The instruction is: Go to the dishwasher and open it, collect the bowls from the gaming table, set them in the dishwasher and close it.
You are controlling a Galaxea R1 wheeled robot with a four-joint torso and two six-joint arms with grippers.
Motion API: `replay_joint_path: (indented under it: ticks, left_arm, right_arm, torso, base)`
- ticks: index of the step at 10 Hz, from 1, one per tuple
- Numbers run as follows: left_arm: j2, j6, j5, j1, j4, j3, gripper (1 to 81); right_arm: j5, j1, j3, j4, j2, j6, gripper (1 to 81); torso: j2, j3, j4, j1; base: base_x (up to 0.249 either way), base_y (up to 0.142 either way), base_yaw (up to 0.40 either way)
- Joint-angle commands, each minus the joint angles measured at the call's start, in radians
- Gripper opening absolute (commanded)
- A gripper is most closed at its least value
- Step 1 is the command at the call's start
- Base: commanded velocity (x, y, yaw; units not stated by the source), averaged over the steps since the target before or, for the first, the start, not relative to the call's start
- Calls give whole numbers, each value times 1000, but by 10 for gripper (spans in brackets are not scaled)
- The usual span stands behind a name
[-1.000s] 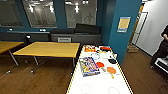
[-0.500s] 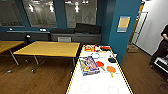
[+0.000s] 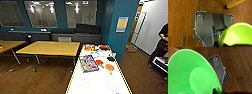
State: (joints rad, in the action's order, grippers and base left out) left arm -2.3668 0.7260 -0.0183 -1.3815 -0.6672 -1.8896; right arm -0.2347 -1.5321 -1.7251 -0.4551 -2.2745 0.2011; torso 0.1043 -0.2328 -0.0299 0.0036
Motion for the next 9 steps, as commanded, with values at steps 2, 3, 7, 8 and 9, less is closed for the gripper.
replay_joint_path:
  ticks: [2,3,7,8,9]
  left_arm:
    - [6,-8,-31,28,-20,-35,10]
    - [4,-7,-20,23,-22,-43,10]
    - [4,-7,4,17,-22,-56,10]
    - [3,-8,4,17,-22,-56,10]
    - [1,-8,3,17,-23,-56,10]
  right_arm:
    - [69,31,-14,26,21,3,10]
    - [70,31,-22,26,14,3,10]
    - [84,36,-28,27,7,3,10]
    - [86,39,-30,27,7,3,10]
    - [94,40,-30,27,7,3,10]
  torso:
    - [0,0,0,0]
    - [0,20,0,0]
    - [0,36,0,0]
    - [0,52,0,-1]
    - [1,57,0,-2]
  base:
    - [-122,0,0]
    - [-124,0,0]
    - [-125,0,0]
    - [-126,0,0]
    - [-127,0,0]
